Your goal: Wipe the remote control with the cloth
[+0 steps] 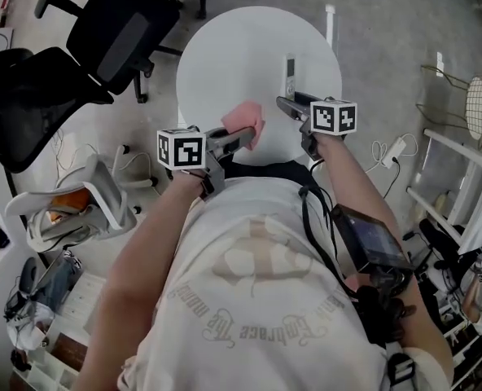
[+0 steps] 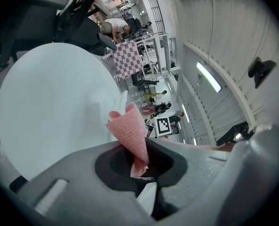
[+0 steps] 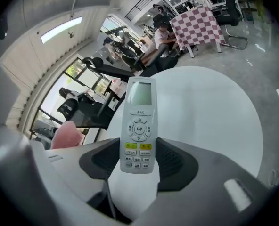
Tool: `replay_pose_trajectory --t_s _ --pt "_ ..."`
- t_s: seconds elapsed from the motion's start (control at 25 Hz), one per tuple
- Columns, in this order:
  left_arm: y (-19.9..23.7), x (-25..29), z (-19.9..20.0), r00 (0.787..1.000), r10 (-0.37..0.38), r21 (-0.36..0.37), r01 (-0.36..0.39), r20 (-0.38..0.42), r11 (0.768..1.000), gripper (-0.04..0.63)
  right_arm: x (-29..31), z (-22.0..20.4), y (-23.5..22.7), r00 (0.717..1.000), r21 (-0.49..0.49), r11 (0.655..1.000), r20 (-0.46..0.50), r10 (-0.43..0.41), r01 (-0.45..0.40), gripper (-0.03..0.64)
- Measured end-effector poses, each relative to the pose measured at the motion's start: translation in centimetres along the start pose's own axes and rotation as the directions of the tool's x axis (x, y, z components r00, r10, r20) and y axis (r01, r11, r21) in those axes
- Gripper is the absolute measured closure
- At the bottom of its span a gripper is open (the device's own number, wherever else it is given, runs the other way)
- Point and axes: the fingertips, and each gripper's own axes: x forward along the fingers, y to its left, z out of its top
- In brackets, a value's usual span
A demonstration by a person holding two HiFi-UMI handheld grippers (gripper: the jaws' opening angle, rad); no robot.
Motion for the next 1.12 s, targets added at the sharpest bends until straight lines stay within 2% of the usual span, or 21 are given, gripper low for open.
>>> replay_pose_trajectory --t_s 0.12,0.32,0.48,0.76,0.92,1.12 --pt "0.6 -0.6 -0.1 0.999 0.025 -0.011 -0.025 0.033 1.0 0.548 1.1 -0.8 -1.6 0.991 0.005 0.993 -0.069 -0.118 0.118 0.371" --pt "1.6 -1.6 -0.2 0.996 0.057 -0.026 -0.056 0.062 0.998 0.548 3.0 -1.9 -2.9 0.947 -0.025 0.957 -0.142 -0.289 0.289 0.37" --pt "2.5 -2.2 0.0 0.994 0.078 -0.036 -0.075 0.076 0.997 0.548 3.7 -2.5 -3.4 0.906 -0.071 0.922 -0.169 -0.388 0.381 0.37" --pt "3.2 -2.9 1.0 0.991 0.1 -0.031 -0.098 0.089 0.995 0.548 4.0 -2.4 -3.4 0.833 -0.224 0.841 -0.16 -0.53 0.492 0.364" --pt "3.2 -3.4 1.1 0.991 0.101 -0.024 -0.1 0.087 0.995 0.548 3.9 -2.2 -3.2 0.83 -0.229 0.836 -0.153 -0.536 0.498 0.356" --pt "3.7 -3.9 1.4 0.993 0.089 0.001 -0.089 0.073 0.996 0.548 3.2 -2.0 -2.5 0.853 -0.172 0.856 -0.114 -0.51 0.488 0.366"
